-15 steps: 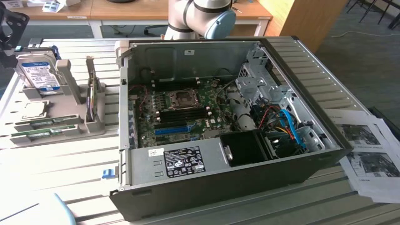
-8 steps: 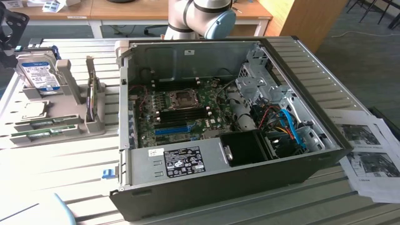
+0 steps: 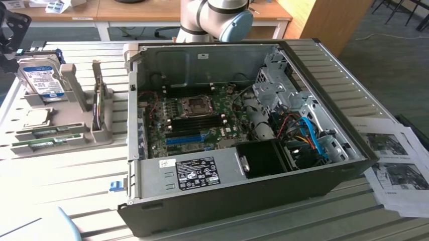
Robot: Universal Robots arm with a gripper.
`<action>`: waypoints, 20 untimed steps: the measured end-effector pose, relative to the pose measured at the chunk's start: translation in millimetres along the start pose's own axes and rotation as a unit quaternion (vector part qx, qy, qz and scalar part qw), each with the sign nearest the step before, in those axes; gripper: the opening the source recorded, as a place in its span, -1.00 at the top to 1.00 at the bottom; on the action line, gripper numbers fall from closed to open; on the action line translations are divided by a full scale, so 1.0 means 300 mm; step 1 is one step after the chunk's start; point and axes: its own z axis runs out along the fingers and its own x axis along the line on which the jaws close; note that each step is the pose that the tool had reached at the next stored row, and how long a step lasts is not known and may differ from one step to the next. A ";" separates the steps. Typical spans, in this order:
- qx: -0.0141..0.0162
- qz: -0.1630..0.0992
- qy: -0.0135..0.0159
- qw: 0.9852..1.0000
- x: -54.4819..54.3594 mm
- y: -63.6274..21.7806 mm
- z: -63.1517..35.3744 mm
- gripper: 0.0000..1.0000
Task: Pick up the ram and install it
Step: 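Pick up the ram and move it above insertion slot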
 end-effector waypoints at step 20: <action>0.000 -0.066 0.003 0.998 0.000 0.000 0.000 0.81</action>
